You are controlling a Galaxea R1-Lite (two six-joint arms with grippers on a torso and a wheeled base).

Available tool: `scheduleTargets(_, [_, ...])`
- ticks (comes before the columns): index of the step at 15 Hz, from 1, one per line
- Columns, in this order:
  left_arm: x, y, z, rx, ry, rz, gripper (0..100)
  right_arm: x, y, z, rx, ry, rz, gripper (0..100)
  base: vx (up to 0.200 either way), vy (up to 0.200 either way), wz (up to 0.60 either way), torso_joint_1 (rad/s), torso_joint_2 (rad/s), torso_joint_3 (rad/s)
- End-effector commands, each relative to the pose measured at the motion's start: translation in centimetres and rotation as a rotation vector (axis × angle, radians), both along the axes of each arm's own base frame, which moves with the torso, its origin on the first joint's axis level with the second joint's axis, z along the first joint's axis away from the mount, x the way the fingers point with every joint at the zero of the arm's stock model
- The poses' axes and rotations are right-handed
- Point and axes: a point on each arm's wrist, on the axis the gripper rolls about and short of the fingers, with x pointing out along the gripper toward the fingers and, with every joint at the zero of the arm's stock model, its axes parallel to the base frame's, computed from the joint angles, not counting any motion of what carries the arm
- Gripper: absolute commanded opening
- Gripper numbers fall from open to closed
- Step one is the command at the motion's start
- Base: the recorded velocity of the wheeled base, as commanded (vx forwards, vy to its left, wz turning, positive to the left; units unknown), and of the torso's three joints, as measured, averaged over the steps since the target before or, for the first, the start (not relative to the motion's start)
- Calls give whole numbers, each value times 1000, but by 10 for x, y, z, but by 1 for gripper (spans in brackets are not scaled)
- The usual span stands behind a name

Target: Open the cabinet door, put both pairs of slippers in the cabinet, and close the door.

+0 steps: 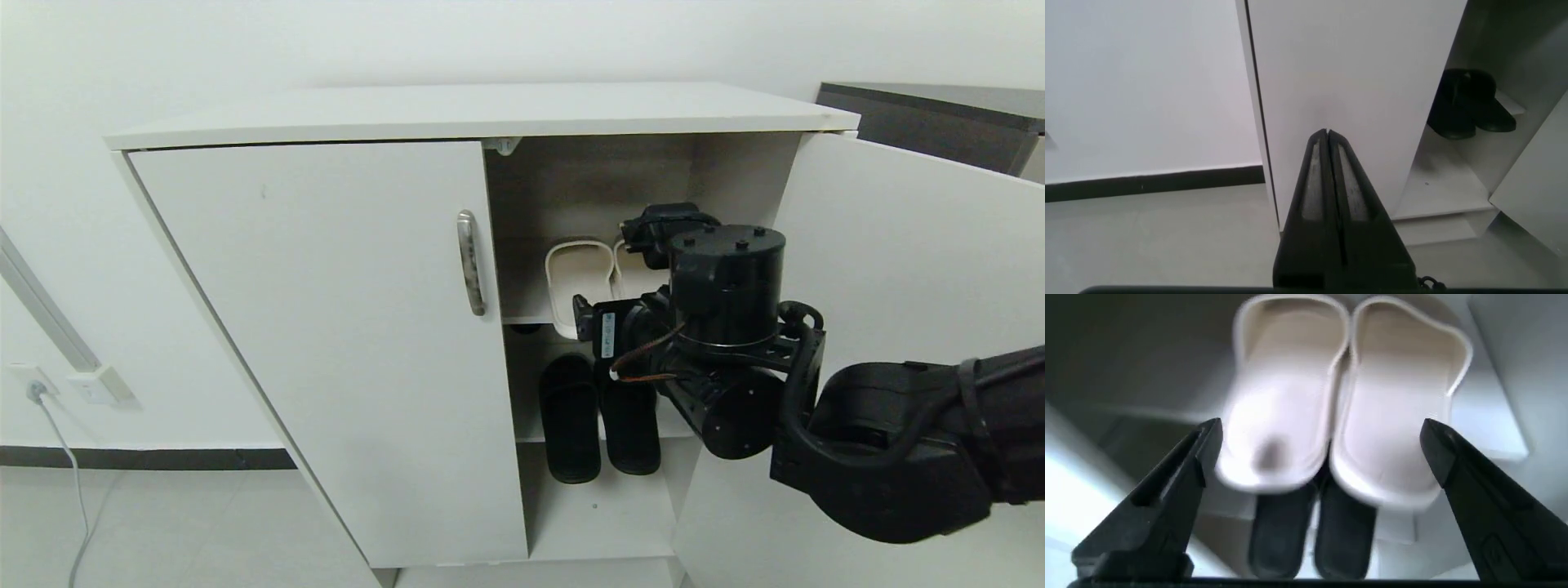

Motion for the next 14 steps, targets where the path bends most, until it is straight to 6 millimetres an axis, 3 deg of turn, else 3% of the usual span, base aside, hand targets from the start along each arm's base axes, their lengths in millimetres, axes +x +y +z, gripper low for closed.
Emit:
scheduleTargets(1, [0,0,0,0,0,1,0,-9,-2,2,2,-8,15,0,0,0,0,0,0,0])
scheduleTargets(9, [0,0,0,-1,0,-1,0,-10,-2,3,-5,-15,-9,0,0,0,0,0,0,0])
scheduleTargets(14, [0,0,0,-1,0,-1,0,-9,-1,0,-12,-9,-9,0,-200,0,0,5,1,4])
